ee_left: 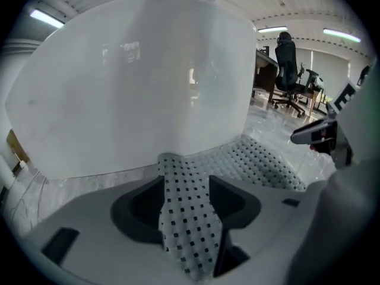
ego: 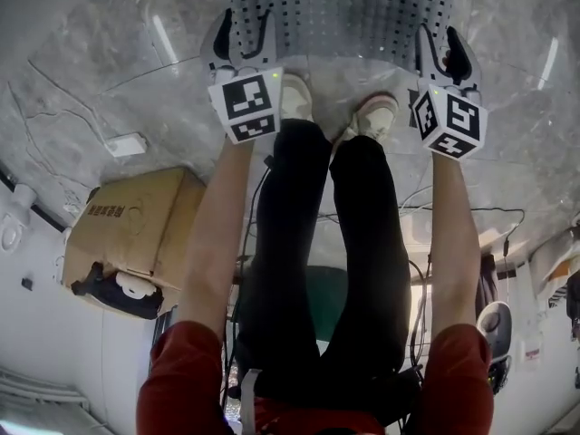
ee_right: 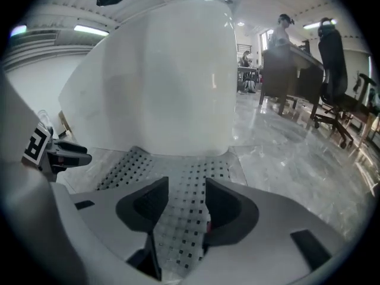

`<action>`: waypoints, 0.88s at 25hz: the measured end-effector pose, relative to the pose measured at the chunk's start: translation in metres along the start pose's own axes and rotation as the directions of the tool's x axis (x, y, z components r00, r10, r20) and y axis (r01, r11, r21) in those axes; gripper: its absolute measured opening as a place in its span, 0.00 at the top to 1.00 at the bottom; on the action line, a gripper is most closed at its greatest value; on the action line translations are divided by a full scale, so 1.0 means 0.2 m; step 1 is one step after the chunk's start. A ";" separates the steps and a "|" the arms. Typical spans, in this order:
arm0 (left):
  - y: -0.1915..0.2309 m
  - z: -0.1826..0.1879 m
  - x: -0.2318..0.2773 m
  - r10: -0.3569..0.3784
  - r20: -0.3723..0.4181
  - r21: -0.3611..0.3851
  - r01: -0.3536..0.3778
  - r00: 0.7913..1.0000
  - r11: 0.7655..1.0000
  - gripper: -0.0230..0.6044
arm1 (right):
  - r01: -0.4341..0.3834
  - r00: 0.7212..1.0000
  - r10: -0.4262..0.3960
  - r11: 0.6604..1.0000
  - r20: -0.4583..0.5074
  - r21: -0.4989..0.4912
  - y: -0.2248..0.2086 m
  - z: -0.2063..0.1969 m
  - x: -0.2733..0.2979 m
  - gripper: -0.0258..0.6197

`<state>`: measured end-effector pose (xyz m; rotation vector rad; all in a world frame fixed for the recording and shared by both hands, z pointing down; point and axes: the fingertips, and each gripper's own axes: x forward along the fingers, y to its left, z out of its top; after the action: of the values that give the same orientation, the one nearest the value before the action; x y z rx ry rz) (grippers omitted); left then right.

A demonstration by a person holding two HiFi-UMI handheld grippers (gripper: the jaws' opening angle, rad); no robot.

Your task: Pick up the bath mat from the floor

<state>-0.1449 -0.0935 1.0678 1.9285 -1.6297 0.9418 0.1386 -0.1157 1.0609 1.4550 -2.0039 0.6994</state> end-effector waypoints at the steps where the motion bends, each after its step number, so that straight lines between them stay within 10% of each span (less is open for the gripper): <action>1: 0.01 -0.04 0.03 0.007 -0.013 0.008 -0.007 1.000 1.000 0.61 | 0.007 1.000 -0.007 1.000 -0.024 0.001 -0.02 -0.05 0.04 0.65; 11: 0.08 -0.43 0.32 -0.002 -0.190 -0.066 -0.011 0.982 0.998 0.46 | 0.062 0.959 -0.057 0.998 -0.279 0.012 -0.24 -0.47 0.31 0.41; 22: 0.12 -0.71 0.50 -0.069 -0.342 -0.175 0.009 0.937 0.985 0.39 | 0.075 0.912 -0.040 0.995 -0.409 0.070 -0.37 -0.73 0.49 0.39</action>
<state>-0.1920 -0.0644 1.2344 1.5696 -1.4110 1.0237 0.2047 -0.0998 1.2396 1.2804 -1.6205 0.9833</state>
